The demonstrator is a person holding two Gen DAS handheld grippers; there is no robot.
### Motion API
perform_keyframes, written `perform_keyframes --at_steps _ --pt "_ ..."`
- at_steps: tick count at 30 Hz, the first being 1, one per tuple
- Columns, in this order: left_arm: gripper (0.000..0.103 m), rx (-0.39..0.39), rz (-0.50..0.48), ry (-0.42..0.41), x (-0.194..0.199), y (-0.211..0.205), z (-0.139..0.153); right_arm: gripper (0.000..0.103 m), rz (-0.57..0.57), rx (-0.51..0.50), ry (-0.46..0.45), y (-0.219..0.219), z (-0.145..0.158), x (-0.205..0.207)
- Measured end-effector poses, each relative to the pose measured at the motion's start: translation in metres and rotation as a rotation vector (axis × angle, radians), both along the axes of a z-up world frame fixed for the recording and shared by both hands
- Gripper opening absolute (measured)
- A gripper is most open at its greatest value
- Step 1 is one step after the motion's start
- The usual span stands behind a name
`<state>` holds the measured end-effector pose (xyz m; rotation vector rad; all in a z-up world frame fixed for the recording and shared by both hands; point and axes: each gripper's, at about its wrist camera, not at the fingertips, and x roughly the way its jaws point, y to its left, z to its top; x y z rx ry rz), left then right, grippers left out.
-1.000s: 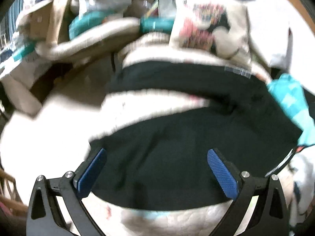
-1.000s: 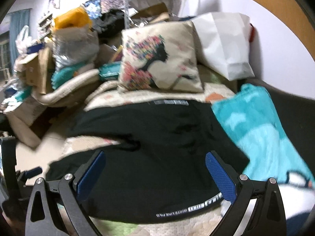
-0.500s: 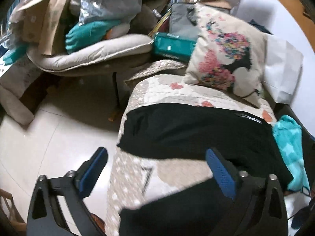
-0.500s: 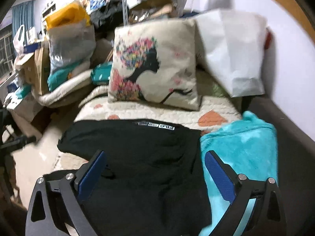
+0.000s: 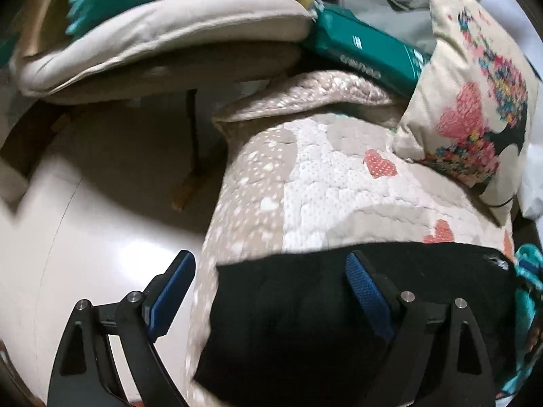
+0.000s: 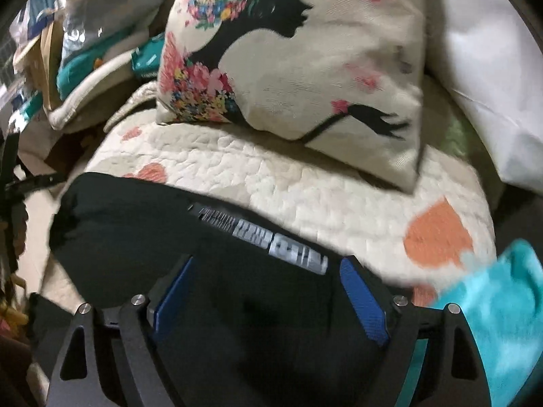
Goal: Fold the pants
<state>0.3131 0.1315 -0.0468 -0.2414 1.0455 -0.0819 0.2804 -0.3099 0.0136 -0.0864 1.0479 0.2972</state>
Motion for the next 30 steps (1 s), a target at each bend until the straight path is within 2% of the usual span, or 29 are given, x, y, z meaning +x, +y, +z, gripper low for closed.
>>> perform_keyframes --at_steps 5,7,10,11,12,13,14,15,16,17,19,22,25,30 --pt "0.09 0.057 -0.136 -0.002 0.02 -0.019 -0.019 0.085 0.063 -0.061 0.013 0.012 -0.024 0.038" --pt "0.09 0.051 -0.168 -0.019 0.024 -0.021 -0.02 0.083 0.104 -0.068 0.027 0.018 -0.033 0.046" --pt "0.09 0.011 -0.202 0.008 0.03 -0.017 -0.021 0.083 0.147 -0.069 0.05 0.022 -0.043 0.056" --pt "0.086 -0.001 -0.215 0.014 0.031 -0.016 -0.021 0.083 0.152 -0.067 0.061 0.022 -0.047 0.059" --pt "0.078 -0.019 -0.231 0.018 0.03 -0.016 -0.021 0.083 0.155 -0.06 0.072 0.021 -0.05 0.061" --pt "0.063 -0.054 -0.251 0.02 0.028 -0.016 -0.019 0.082 0.15 -0.044 0.081 0.02 -0.052 0.063" --pt "0.042 -0.047 -0.252 0.011 0.025 -0.016 -0.015 0.081 0.144 -0.031 0.081 0.018 -0.053 0.062" --pt "0.035 -0.042 -0.27 0.007 0.023 -0.018 -0.011 0.075 0.142 -0.017 0.081 0.017 -0.052 0.06" --pt "0.018 -0.033 -0.276 0.004 0.022 -0.021 -0.008 0.065 0.147 0.002 0.08 0.017 -0.051 0.057" --pt "0.012 -0.033 -0.292 0.008 0.021 -0.023 -0.004 0.058 0.154 0.017 0.083 0.017 -0.051 0.055" --pt "0.003 -0.009 -0.312 0.004 0.017 -0.028 0.004 0.033 0.169 0.047 0.096 0.017 -0.049 0.048" --pt "0.003 0.069 -0.34 -0.018 0.005 -0.041 0.017 0.015 0.176 0.06 0.12 0.019 -0.045 0.04" --pt "0.003 0.101 -0.342 -0.04 -0.004 -0.044 0.025 0.009 0.174 0.057 0.108 0.019 -0.035 0.033" --pt "0.003 0.109 -0.327 -0.073 -0.018 -0.041 0.042 0.007 0.154 0.072 0.069 0.026 -0.014 0.02"
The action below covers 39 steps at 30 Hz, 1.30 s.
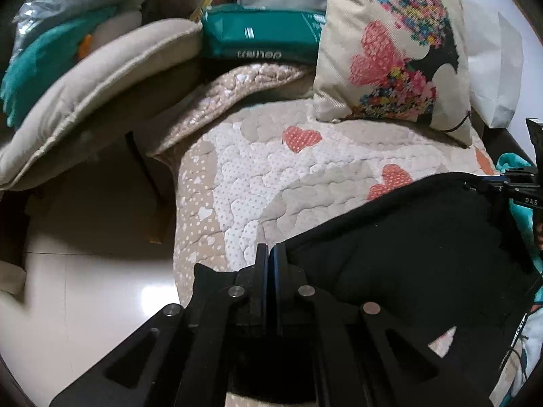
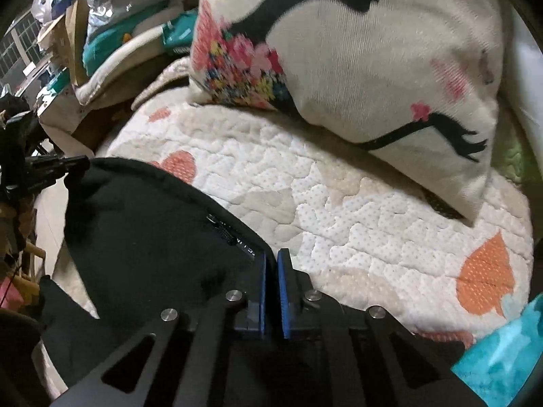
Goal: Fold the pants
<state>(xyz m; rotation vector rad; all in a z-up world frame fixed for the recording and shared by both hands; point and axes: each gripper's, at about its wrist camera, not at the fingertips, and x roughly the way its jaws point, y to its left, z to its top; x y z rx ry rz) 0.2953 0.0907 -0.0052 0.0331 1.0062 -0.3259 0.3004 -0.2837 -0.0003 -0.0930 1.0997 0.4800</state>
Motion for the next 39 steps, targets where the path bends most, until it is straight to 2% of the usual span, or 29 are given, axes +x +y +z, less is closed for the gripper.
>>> perform_keyframes --at_steps 3,9,14,19,24,30,35,39 --pt "0.003 -0.003 0.0 -0.023 -0.018 0.002 0.015 0.007 0.0 0.005 -0.019 -0.001 0.016 -0.013" --pt "0.003 -0.036 0.017 -0.066 -0.071 0.01 0.047 0.007 0.025 -0.025 -0.039 0.005 0.04 -0.066" --pt "0.002 -0.051 0.033 -0.092 -0.136 0.016 0.069 0.007 0.048 -0.039 -0.046 0.006 0.052 -0.128" --pt "0.002 -0.091 0.06 -0.082 -0.198 0.021 0.076 0.007 0.077 -0.046 -0.041 0.006 0.058 -0.192" --pt "0.002 -0.103 0.08 -0.051 -0.255 0.018 0.063 0.006 0.105 -0.078 -0.009 0.005 0.045 -0.247" --pt "0.002 -0.08 0.115 0.051 -0.293 0.009 0.017 0.006 0.117 -0.139 0.088 0.005 0.01 -0.286" --pt "0.002 -0.001 0.106 0.117 -0.308 0.003 -0.007 0.007 0.146 -0.201 0.144 0.01 -0.015 -0.301" --pt "0.002 0.073 0.147 0.157 -0.316 0.009 -0.015 0.015 0.16 -0.245 0.175 0.011 -0.027 -0.305"
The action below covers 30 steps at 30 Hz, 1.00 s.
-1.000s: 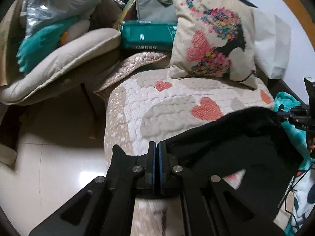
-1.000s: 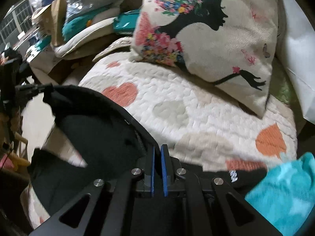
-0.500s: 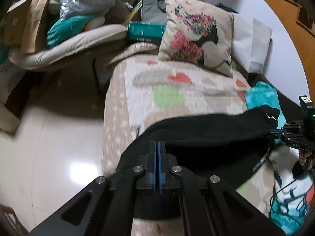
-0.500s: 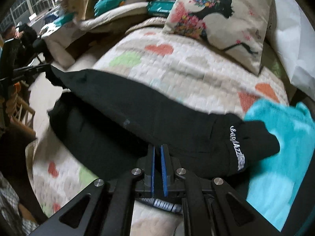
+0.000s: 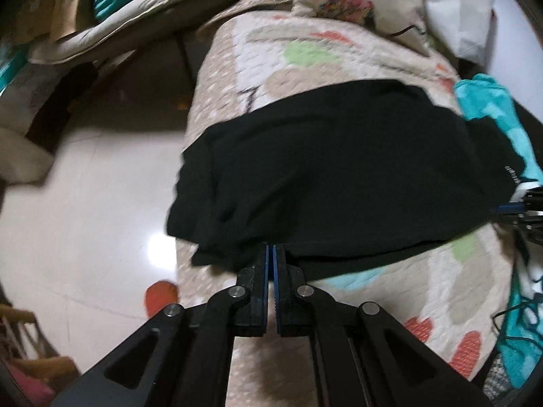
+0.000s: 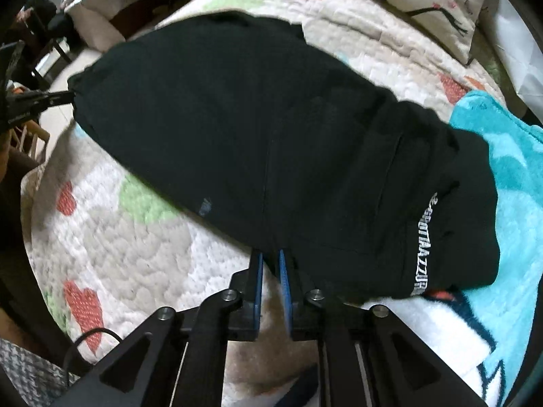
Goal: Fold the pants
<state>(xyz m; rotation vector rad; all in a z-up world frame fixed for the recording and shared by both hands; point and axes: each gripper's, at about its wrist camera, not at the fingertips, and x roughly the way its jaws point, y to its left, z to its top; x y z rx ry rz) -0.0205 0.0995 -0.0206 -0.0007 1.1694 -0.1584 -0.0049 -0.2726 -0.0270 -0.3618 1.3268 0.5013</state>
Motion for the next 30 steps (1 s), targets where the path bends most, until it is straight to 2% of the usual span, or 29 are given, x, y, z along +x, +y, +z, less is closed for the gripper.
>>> perform_keyframes --at_steps 4,7,9,11,13,15,18,19,22,24,26,27,28,30 --pt "0.003 -0.012 0.071 0.047 -0.007 0.021 0.008 0.031 -0.01 -0.011 0.022 -0.004 -0.003 -0.002" --pt "0.008 -0.052 0.099 0.008 -0.021 0.033 0.035 0.036 -0.035 -0.016 0.0 -0.013 0.009 -0.002" --pt "0.018 -0.089 0.099 -0.031 -0.027 0.036 0.052 0.038 -0.068 0.025 -0.026 -0.022 0.026 -0.005" --pt "0.034 -0.101 0.093 -0.064 -0.026 0.031 0.065 0.042 -0.133 0.116 -0.075 -0.04 0.053 -0.004" --pt "0.039 -0.097 0.089 -0.086 -0.017 0.02 0.069 0.048 -0.205 0.176 -0.116 -0.056 0.072 0.003" --pt "0.04 -0.089 0.096 -0.082 -0.002 0.004 0.065 0.049 -0.304 0.234 -0.145 -0.071 0.085 0.017" --pt "0.04 -0.131 0.114 -0.074 0.017 -0.017 0.048 0.05 -0.468 0.338 -0.121 -0.086 0.088 0.048" --pt "0.04 -0.166 0.127 -0.077 0.02 -0.022 0.04 0.05 -0.544 0.393 -0.1 -0.091 0.082 0.059" --pt "0.04 -0.254 0.137 -0.066 0.023 -0.029 0.017 0.051 -0.667 0.511 -0.033 -0.096 0.057 0.08" --pt "0.04 -0.245 0.125 -0.05 0.022 -0.033 0.003 0.051 -0.716 0.484 -0.025 -0.095 0.038 0.089" --pt "0.04 -0.205 0.128 -0.039 0.024 -0.034 -0.005 0.048 -0.755 0.402 -0.045 -0.098 0.021 0.093" --pt "0.04 -0.203 0.134 -0.033 0.025 -0.033 -0.009 0.035 -0.774 0.331 -0.065 -0.105 0.014 0.095" --pt "0.04 -0.21 0.142 -0.027 0.027 -0.031 -0.011 0.015 -0.784 0.299 -0.067 -0.107 0.009 0.095" --pt "0.04 -0.23 0.165 -0.016 0.029 -0.027 -0.015 0.007 -0.795 0.269 -0.081 -0.113 0.008 0.092"
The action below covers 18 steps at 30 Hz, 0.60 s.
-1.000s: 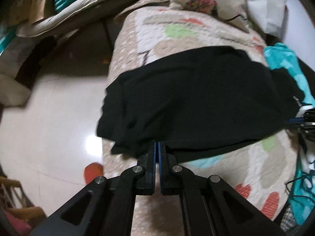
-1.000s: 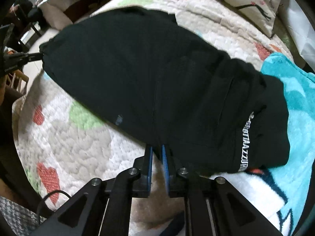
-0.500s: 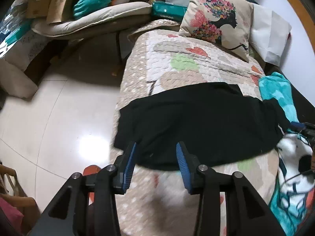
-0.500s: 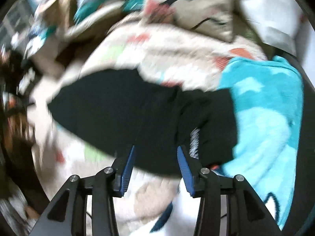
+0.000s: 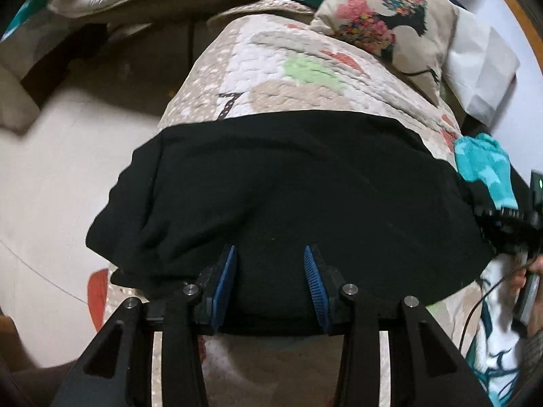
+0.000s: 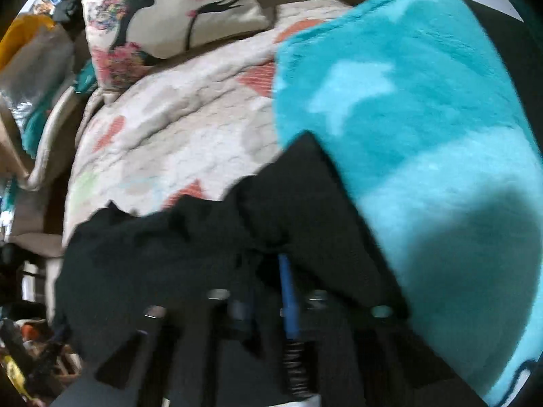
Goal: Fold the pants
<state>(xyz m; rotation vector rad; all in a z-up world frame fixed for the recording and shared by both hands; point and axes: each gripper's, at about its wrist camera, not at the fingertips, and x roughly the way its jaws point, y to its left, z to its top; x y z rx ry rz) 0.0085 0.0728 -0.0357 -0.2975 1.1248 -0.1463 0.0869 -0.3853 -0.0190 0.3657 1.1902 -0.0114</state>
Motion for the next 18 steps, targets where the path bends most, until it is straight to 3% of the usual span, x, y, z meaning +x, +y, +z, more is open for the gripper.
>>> perform_keyframes --at_steps 5,6,9,14,18 --pt "0.04 -0.022 0.024 -0.027 0.0 -0.002 0.01 0.014 0.052 -0.111 -0.1 0.021 0.014 -0.013" --pt "0.04 -0.026 0.028 -0.04 -0.002 -0.001 0.014 0.019 0.08 -0.116 -0.12 0.027 0.019 -0.016" --pt "0.04 -0.054 0.051 -0.068 -0.005 0.001 0.023 0.02 0.192 -0.104 -0.162 0.063 0.041 -0.018" --pt "0.04 -0.082 0.097 -0.03 -0.004 0.011 0.017 0.02 0.369 -0.058 -0.121 0.153 0.044 0.007" --pt "0.04 -0.111 0.123 0.05 -0.003 0.018 0.0 0.02 0.377 -0.023 -0.025 0.195 0.018 0.04"
